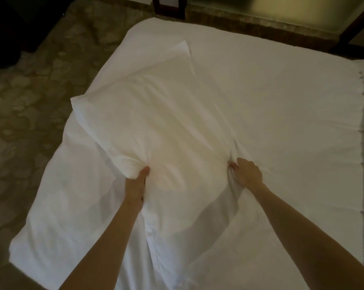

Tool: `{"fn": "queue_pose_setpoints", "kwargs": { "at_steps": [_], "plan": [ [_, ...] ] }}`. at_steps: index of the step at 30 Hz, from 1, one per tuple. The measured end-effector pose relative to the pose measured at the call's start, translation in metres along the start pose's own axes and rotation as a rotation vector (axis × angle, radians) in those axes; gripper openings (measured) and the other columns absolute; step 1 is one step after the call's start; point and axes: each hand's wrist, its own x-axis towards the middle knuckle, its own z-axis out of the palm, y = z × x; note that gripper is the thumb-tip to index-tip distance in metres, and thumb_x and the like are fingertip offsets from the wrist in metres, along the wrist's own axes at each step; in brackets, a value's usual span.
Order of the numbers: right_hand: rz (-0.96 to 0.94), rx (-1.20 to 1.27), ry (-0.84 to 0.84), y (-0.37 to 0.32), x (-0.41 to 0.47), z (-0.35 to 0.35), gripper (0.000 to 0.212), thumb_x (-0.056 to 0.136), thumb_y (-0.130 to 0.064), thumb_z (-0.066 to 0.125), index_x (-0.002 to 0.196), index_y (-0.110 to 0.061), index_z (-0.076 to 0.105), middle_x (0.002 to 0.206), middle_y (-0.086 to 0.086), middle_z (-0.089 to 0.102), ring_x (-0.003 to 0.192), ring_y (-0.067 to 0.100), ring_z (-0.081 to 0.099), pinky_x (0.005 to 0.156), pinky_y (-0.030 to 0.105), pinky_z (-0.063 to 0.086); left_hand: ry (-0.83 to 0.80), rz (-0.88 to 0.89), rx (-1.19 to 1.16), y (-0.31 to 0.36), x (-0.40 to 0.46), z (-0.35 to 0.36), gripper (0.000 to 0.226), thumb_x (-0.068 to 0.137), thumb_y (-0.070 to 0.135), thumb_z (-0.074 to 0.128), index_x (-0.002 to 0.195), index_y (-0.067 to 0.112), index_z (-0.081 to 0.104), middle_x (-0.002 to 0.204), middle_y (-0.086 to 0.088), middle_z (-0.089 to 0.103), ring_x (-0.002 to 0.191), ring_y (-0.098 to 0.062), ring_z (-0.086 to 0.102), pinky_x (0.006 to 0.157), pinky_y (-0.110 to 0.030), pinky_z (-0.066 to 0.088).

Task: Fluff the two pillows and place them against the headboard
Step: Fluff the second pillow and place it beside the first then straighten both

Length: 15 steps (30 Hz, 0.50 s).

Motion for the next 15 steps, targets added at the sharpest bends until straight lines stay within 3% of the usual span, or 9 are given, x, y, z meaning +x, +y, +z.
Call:
{"fn": "queue_pose_setpoints", "kwargs": {
  "at_steps": [2, 4, 7, 12, 15],
  "plan": [
    [-0.009, 0.058, 0.02, 0.002, -0.01, -0.003, 0.042, 0.097, -0.044, 0.036, 0.105, -0.008, 0.058, 0.109, 0.02, 0.064, 0.102, 0.038, 0.059, 0.083, 0.04, 0.045, -0.008, 0.008, -0.037, 0.001, -0.01, 0.003, 0.051, 0.077, 0.027, 0.074, 0.122, 0.007, 0.061, 0.113, -0.01, 0.068, 0.1, -0.029, 0.064, 0.086, -0.037, 0.051],
    [-0.025, 0.142, 0.042, 0.006, -0.021, -0.01, 0.033, 0.097, -0.035, 0.04, 0.085, -0.009, 0.057, 0.097, 0.019, 0.064, 0.095, 0.038, 0.06, 0.075, 0.038, 0.042, -0.017, 0.014, -0.077, 0.002, -0.023, 0.004, 0.047, 0.078, 0.023, 0.074, 0.12, 0.007, 0.062, 0.109, -0.01, 0.068, 0.1, -0.029, 0.065, 0.081, -0.035, 0.052],
    [-0.05, 0.21, 0.086, 0.015, -0.043, -0.027, 0.04, 0.097, -0.026, 0.042, 0.058, -0.016, 0.036, 0.074, 0.012, 0.052, 0.077, 0.034, 0.056, 0.064, 0.033, 0.033, -0.049, 0.043, -0.123, -0.001, -0.044, 0.002, 0.044, 0.079, 0.018, 0.073, 0.12, 0.006, 0.061, 0.11, -0.01, 0.068, 0.1, -0.028, 0.065, 0.077, -0.032, 0.052],
    [0.041, 0.286, 0.089, 0.045, -0.104, -0.027, 0.043, 0.095, -0.024, 0.042, 0.055, -0.017, 0.032, 0.07, 0.011, 0.05, 0.071, 0.029, 0.049, 0.063, 0.033, 0.033, -0.088, -0.026, -0.101, -0.028, -0.08, -0.006, 0.046, 0.079, 0.015, 0.073, 0.122, 0.007, 0.06, 0.115, -0.014, 0.065, 0.1, -0.03, 0.062, 0.088, -0.04, 0.05],
    [0.096, 0.348, 0.072, 0.073, -0.152, -0.014, 0.044, 0.094, -0.022, 0.045, 0.053, -0.015, 0.031, 0.058, 0.003, 0.042, 0.063, 0.025, 0.044, 0.057, 0.033, 0.029, -0.118, -0.062, -0.037, -0.05, -0.098, -0.014, 0.05, 0.078, 0.016, 0.074, 0.125, 0.006, 0.058, 0.119, -0.014, 0.065, 0.106, -0.031, 0.061, 0.094, -0.044, 0.049]
  ]
}}
